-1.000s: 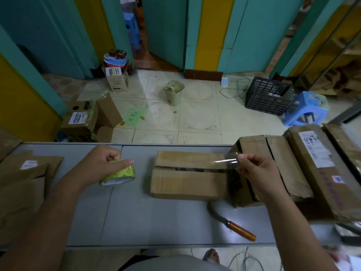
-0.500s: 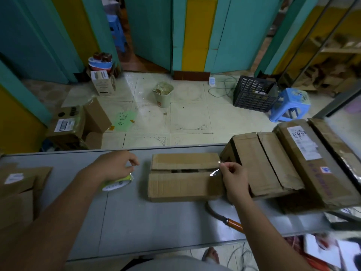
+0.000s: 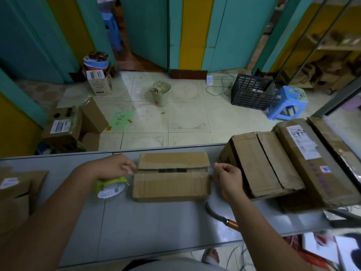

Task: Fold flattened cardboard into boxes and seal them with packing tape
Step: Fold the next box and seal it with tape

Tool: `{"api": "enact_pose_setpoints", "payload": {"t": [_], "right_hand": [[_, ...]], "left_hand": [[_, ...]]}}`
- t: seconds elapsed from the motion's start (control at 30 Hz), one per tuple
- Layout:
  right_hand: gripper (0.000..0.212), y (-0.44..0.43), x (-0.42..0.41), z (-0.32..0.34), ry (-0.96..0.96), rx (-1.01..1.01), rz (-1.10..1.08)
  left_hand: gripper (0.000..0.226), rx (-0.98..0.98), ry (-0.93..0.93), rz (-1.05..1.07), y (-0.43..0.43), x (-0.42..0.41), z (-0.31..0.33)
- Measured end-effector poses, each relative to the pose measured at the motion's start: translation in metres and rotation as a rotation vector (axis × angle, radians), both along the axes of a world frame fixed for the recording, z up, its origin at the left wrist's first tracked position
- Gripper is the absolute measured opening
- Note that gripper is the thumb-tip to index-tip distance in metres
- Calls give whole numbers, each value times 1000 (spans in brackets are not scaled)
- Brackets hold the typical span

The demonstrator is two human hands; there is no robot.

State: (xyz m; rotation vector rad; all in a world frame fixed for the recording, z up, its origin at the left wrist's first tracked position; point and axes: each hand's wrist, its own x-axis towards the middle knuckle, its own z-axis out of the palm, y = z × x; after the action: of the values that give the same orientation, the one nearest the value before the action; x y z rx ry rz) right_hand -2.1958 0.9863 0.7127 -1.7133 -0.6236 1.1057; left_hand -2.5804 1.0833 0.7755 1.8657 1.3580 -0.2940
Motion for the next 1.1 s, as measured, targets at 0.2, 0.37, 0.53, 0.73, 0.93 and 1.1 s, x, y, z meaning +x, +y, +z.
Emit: {"api": "enact_pose_setpoints", "payload": {"t": [0.2, 0.37, 0.53, 0.73, 0.93, 1.1], "right_hand": [[16, -2, -2, 34, -310, 159, 114], [17, -2, 2, 32, -155, 76, 36], [20, 1, 5, 25, -132, 20, 38], [15, 3, 7, 11, -129, -21, 37], [14, 4, 5, -12, -11, -56, -43], [12, 7, 2, -22, 39, -84, -81]], "left_hand": [[19, 79, -41, 91, 2, -5, 12], [41, -23, -75, -104, -2, 9, 14], [63, -234, 69, -214, 10, 25, 8], [54, -365, 205, -193, 31, 32, 7], [53, -396, 202, -195, 41, 30, -2], [52, -380, 179, -200, 47, 32, -6]]}}
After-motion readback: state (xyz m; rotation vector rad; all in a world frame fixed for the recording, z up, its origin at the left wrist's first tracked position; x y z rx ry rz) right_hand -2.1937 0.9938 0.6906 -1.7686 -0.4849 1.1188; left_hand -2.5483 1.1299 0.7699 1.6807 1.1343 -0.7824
